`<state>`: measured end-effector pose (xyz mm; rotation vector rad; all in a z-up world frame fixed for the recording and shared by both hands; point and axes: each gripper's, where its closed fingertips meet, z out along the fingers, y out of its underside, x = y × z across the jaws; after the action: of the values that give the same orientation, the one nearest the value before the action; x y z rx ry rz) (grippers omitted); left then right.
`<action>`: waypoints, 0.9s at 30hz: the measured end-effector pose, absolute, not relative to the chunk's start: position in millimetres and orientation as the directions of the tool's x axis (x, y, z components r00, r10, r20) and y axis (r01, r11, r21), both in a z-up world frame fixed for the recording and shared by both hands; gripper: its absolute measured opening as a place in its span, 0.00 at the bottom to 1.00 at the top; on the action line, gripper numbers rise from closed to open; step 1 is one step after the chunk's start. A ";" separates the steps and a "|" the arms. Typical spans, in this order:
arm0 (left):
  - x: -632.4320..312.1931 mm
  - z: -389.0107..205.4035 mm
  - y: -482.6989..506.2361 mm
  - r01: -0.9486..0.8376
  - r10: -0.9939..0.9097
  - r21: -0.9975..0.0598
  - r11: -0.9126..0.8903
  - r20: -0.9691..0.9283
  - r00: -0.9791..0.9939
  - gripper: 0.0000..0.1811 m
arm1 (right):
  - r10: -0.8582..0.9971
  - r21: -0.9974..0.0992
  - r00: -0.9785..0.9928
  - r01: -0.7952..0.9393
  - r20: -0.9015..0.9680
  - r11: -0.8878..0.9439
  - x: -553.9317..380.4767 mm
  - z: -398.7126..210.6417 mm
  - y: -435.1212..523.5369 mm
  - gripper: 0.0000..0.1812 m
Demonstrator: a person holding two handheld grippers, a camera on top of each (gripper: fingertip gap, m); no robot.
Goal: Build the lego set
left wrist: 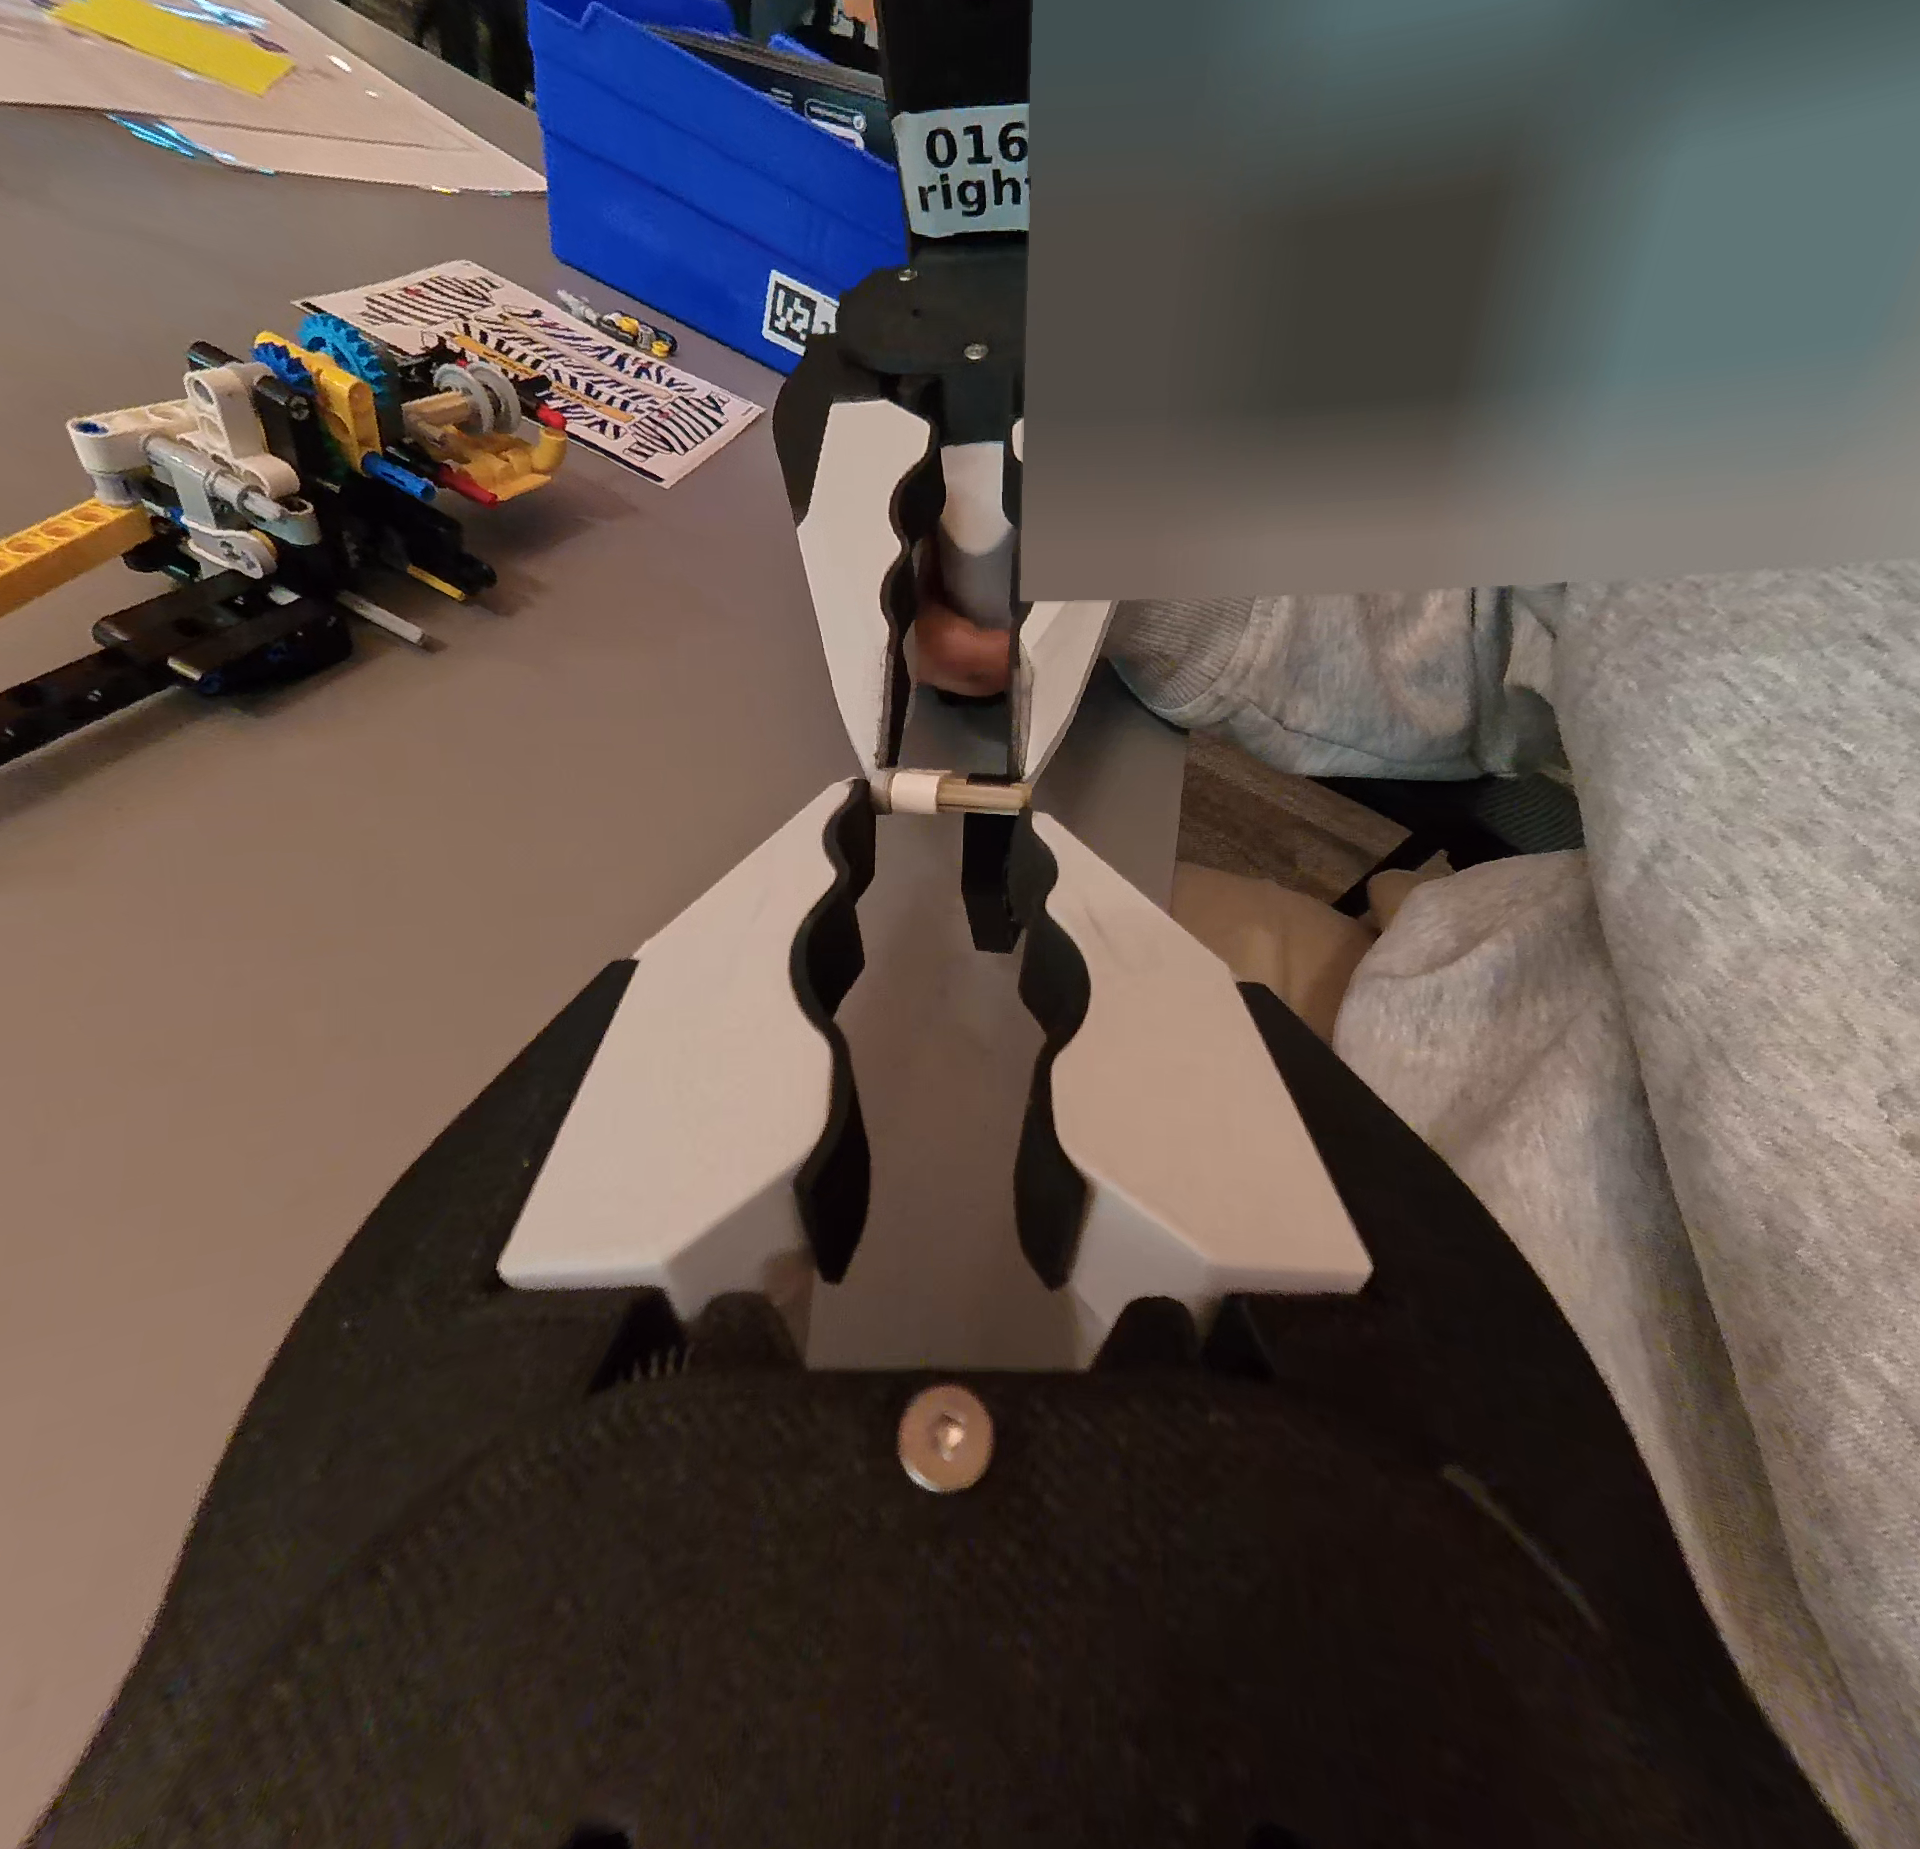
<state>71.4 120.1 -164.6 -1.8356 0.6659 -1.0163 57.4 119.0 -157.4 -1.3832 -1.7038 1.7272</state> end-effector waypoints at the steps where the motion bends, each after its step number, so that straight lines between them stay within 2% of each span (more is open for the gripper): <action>1: 71.6 -165.2 119.9 -0.031 -0.774 -0.895 -0.446 0.368 0.515 0.14 | 0.800 -0.902 -0.464 0.378 -0.381 -0.210 57.5 -158.1 118.8 0.12; 20: 70.4 -166.2 121.2 -0.029 -0.769 -0.893 -0.450 0.370 0.522 0.11 | 0.820 -0.912 -0.458 0.369 -0.345 -0.178 56.4 -160.1 120.1 0.09; 24: 69.5 -164.5 125.5 0.026 -0.746 -0.875 -0.483 0.426 0.512 0.11 | 0.821 -0.910 -0.445 0.362 -0.358 -0.201 55.7 -158.7 124.4 0.10; 25: 68.4 -163.9 127.2 0.044 -0.737 -0.870 -0.491 0.441 0.512 0.12 | 0.821 -0.911 -0.439 0.352 -0.364 -0.215 55.5 -156.8 126.7 0.10; 27: 66.0 -164.0 129.0 0.067 -0.724 -0.857 -0.512 0.472 0.504 0.21 | 0.820 -0.907 -0.422 0.334 -0.387 -0.256 55.2 -153.3 132.9 0.10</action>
<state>66.0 129.0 -164.0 -1.8499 0.5458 -1.1087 55.2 132.9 -153.3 -1.3994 -1.6145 1.7205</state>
